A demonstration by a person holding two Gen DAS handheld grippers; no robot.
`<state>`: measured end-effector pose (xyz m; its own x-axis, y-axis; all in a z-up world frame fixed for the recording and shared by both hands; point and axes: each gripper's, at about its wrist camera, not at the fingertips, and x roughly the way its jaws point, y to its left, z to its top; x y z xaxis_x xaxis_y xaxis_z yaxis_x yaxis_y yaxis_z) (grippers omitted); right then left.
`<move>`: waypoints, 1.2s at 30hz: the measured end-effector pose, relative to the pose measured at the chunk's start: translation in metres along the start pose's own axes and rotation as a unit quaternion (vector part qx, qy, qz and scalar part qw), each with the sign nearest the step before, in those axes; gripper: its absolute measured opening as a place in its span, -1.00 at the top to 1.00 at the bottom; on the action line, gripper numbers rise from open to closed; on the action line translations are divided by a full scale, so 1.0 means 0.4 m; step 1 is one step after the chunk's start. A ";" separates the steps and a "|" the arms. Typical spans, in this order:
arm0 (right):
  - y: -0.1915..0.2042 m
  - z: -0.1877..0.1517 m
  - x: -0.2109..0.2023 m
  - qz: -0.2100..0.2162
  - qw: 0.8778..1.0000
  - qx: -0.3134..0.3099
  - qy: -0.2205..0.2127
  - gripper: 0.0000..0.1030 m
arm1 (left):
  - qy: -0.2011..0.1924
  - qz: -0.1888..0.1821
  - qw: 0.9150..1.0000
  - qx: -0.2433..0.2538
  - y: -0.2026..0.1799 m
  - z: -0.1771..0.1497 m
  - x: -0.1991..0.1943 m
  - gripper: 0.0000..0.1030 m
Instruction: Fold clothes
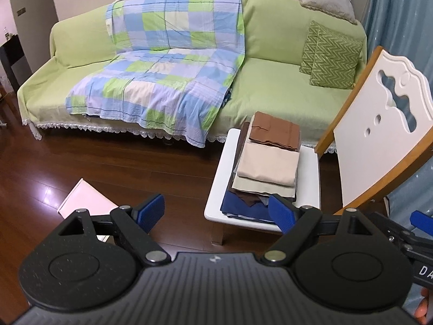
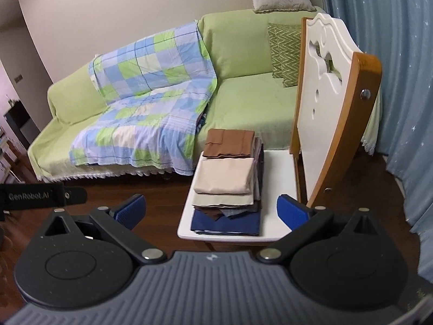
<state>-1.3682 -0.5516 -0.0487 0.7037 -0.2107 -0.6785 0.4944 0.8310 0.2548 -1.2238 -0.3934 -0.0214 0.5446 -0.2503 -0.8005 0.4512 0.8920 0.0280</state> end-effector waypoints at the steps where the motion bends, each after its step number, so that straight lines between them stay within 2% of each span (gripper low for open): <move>1: 0.003 0.002 0.003 -0.003 1.000 -0.004 0.001 -0.98 | 0.003 0.001 1.000 0.008 -0.001 0.007 0.009 -0.67; 5: 0.004 0.036 0.009 -0.015 1.000 -0.012 0.003 -0.98 | 0.005 -0.008 1.000 0.028 0.014 0.031 0.042 -0.67; 10: 0.053 0.047 0.038 -0.037 0.999 0.000 0.002 -0.98 | 0.016 -0.040 0.998 0.038 0.090 0.078 0.084 -0.67; 14: 0.116 0.047 0.061 -0.061 0.998 0.022 -0.007 -0.98 | 0.024 -0.065 0.996 0.048 0.150 0.116 0.116 -0.67; 21: 0.235 0.021 0.079 -0.096 0.993 0.067 -0.021 -0.98 | 0.021 -0.085 0.989 0.120 0.255 0.166 0.121 -0.67; 25: 0.303 0.006 0.089 -0.116 0.989 0.092 -0.029 -0.98 | 0.049 -0.097 0.986 0.123 0.314 0.185 0.142 -0.67; 29: 0.371 -0.010 0.099 -0.136 0.983 0.116 -0.036 -0.98 | 0.054 -0.083 0.983 0.153 0.331 0.194 0.174 -0.67; 31: 0.402 -0.027 0.104 -0.152 0.982 0.107 -0.036 -0.98 | 0.057 -0.078 0.981 0.169 0.340 0.199 0.190 -0.67; 36: 0.411 -0.010 0.139 -0.170 0.979 0.099 -0.043 -0.98 | 0.067 -0.097 0.971 0.209 0.324 0.227 0.256 -0.67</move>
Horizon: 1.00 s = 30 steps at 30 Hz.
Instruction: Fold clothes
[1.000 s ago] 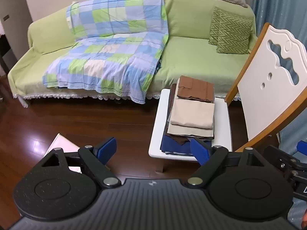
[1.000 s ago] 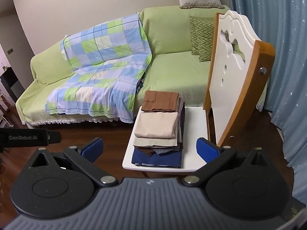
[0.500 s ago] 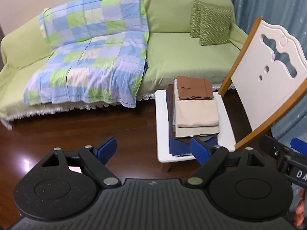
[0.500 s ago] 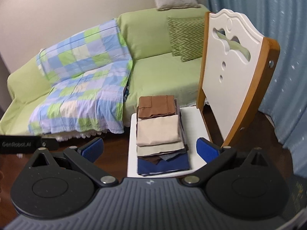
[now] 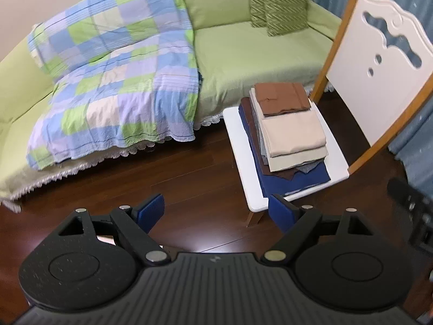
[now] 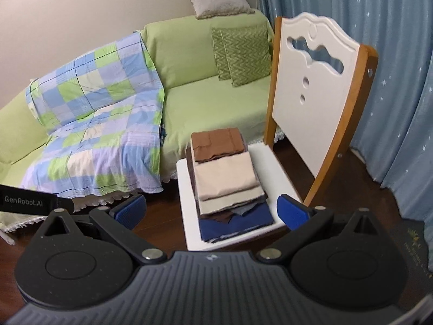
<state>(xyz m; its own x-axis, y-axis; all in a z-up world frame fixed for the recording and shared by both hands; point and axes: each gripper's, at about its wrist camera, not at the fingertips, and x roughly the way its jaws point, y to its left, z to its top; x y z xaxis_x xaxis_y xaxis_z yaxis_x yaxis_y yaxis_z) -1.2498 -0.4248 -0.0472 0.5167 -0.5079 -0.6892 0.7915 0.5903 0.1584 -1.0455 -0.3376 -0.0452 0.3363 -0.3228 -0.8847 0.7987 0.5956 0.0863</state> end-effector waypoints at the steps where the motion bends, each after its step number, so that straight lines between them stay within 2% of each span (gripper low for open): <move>1: 0.001 0.006 0.012 -0.002 1.000 0.003 -0.001 -0.98 | 0.003 -0.003 1.000 0.005 0.000 0.013 0.014 -0.67; 17: -0.005 0.186 0.277 -0.021 0.998 0.046 0.024 -0.98 | 0.029 -0.015 0.999 0.004 -0.015 0.340 0.248 -0.67; 19: -0.007 0.210 0.313 -0.023 0.998 0.052 0.028 -0.98 | 0.031 -0.016 0.999 0.007 -0.004 0.356 0.276 -0.67; 27: -0.012 0.307 0.452 -0.031 0.996 0.073 0.045 -0.98 | 0.015 -0.038 0.997 0.067 -0.035 0.491 0.348 -0.67; 30: -0.024 0.316 0.465 -0.056 0.992 0.107 0.038 -0.98 | 0.013 -0.068 0.992 0.109 -0.049 0.564 0.390 -0.67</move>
<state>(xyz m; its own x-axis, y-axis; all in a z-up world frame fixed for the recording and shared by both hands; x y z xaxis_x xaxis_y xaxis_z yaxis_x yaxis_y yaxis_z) -1.1200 -0.6041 -0.0875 0.4014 -0.5094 -0.7612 0.8980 0.3822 0.2179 -0.8960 -0.5657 -0.0817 0.2076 -0.3682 -0.9063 0.9258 0.3731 0.0605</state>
